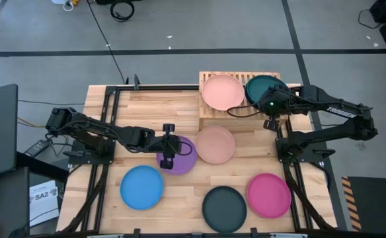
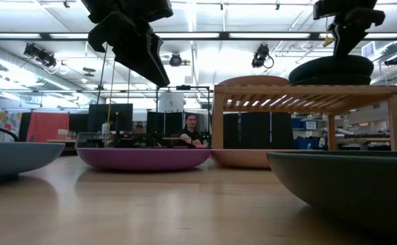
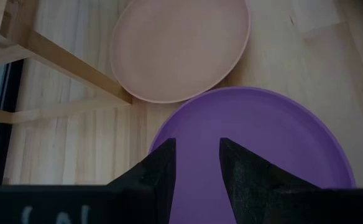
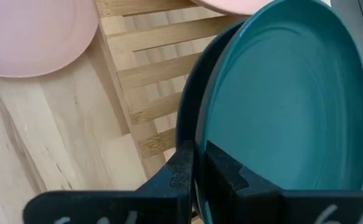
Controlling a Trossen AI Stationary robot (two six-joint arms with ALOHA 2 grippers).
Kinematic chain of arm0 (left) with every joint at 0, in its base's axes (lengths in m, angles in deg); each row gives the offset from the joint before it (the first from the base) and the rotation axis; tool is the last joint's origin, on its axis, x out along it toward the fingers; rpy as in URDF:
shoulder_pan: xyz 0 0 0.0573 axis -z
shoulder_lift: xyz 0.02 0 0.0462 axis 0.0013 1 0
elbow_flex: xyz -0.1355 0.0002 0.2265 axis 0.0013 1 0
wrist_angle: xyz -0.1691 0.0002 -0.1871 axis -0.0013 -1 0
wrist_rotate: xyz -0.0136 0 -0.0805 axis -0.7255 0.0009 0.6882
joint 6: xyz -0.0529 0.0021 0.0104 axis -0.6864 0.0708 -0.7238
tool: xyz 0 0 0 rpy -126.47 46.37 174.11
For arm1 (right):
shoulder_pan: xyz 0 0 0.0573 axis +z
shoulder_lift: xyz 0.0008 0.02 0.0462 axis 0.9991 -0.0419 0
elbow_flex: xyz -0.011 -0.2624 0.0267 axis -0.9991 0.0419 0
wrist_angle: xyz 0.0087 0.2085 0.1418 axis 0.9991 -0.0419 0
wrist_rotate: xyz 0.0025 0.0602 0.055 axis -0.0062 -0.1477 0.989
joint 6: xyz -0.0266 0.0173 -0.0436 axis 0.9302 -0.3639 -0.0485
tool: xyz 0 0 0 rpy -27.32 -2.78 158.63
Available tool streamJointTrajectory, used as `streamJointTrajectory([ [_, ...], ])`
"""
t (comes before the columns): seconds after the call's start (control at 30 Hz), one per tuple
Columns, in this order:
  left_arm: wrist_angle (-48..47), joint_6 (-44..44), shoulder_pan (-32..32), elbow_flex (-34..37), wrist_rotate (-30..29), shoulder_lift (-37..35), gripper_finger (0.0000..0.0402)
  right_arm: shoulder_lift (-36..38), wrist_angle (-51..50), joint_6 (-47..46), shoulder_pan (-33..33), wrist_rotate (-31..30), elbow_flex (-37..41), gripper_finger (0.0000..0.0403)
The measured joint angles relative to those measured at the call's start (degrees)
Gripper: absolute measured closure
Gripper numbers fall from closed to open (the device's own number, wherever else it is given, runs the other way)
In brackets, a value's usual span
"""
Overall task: Place and stack plates onto a shelf
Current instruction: Stack the dark blue plate on top of the black plate on the shelf
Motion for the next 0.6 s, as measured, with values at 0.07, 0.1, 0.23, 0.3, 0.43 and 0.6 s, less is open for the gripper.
streamJointTrajectory([
  [0.07,0.0,0.0,0.0,0.0,0.0,0.0,0.0271,0.0,0.0,0.0,-0.2,0.0,0.0,0.0368],
  [0.1,0.0,0.0,0.0,0.0,0.0,0.0,0.0271,0.0,0.0,0.0,-0.2,0.0,0.0,0.0368],
  [0.23,0.0,0.0,0.0,0.0,0.0,0.0,0.0271,0.0,0.0,0.0,-0.3,0.4,0.0,0.0367],
  [0.3,0.0,0.0,0.0,0.0,0.0,0.0,0.0271,0.0,0.0,0.0,-0.3,1.1,0.0,0.0367],
  [0.43,0.0,0.0,0.0,0.0,0.0,0.0,0.0271,0.0,0.0,0.0,-0.3,1.7,0.0,0.0367],
  [0.6,0.0,0.0,0.0,0.0,0.0,0.0,0.0271,0.0,0.0,0.0,-0.3,1.5,0.0,0.0355],
])
